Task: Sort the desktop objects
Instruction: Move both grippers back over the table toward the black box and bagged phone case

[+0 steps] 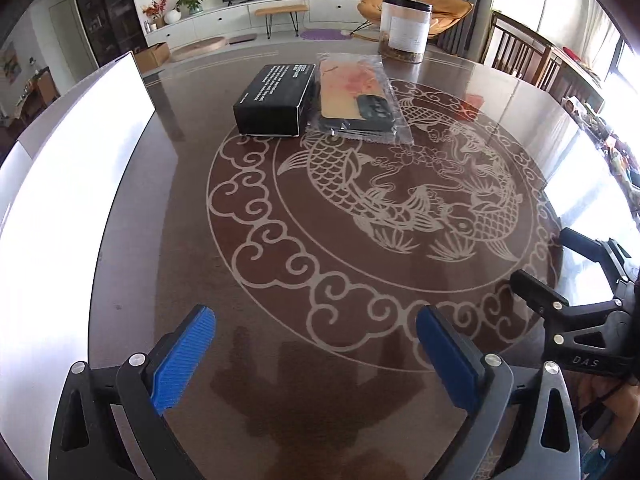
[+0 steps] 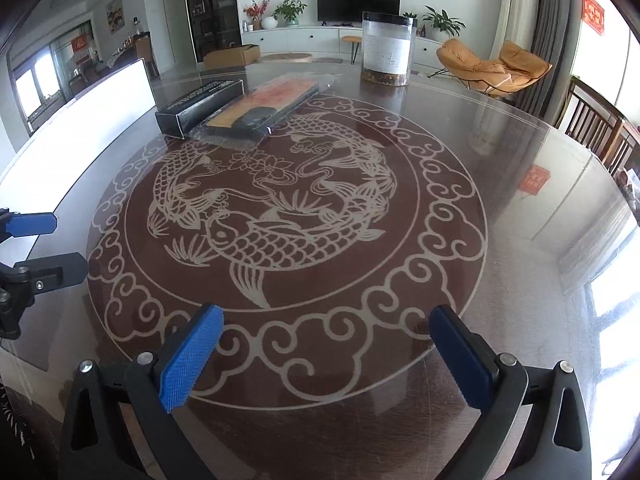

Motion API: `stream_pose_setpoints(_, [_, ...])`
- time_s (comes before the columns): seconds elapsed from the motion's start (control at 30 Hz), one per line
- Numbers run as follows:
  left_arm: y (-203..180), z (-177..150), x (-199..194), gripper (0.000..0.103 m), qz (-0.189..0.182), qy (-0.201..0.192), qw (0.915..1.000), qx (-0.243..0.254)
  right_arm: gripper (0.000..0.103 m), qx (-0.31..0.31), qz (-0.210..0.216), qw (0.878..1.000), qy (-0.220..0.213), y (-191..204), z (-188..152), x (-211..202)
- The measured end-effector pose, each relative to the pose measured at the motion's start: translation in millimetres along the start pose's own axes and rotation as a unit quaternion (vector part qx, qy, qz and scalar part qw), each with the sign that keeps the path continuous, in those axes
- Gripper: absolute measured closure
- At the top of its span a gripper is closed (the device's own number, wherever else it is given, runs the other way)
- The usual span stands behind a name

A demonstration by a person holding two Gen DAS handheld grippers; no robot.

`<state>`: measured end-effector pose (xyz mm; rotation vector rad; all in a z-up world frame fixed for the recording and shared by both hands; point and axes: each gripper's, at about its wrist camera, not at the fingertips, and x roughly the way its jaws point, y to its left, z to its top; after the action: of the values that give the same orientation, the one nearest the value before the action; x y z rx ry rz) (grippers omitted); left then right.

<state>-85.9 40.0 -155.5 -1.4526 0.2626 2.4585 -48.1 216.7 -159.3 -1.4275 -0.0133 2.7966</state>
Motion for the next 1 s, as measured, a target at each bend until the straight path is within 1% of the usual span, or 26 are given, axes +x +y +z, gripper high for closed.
stream_pose_setpoints(0.13, [0.3,-4.4,3.9,0.001,0.013,-0.009,0.9999,0.003,0.000,0.000,0.003,1.000,0.003,1.2,-1.1,2.3])
stream_pose_setpoints(0.33, [-3.6,-8.2,15.2,0.001,0.023,0.004,0.9995,0.022,0.000,0.000,0.001,1.000,0.003,0.9,-3.4,1.4])
stream_pose_setpoints(0.47, [-7.1,-9.9,13.3,0.001,0.033,-0.007,0.9987,0.038,0.000,0.000,0.001,1.000,0.003,1.0,-3.1,1.7])
stream_pose_setpoints(0.57, [-3.8,-14.6,11.3,0.001,0.031,-0.010,0.9992,0.023,0.000,0.000,0.001,1.000,0.003,0.9,-3.1,1.5])
stream_pose_setpoints(0.67, [5.4,-17.4,15.2,0.000,0.009,-0.001,0.9999,-0.014,0.000,0.000,0.000,1.000,0.003,0.9,-3.2,1.6])
stream_pose_setpoints(0.7, [8.6,-18.5,15.0,0.000,0.007,-0.003,0.9997,-0.024,0.000,0.000,0.000,1.000,0.003,1.0,-3.2,1.6])
stream_pose_setpoints(1.0, [8.8,-18.0,18.1,0.000,0.011,-0.007,0.9995,-0.029,0.000,0.000,0.000,1.000,0.003,1.2,-3.1,1.4])
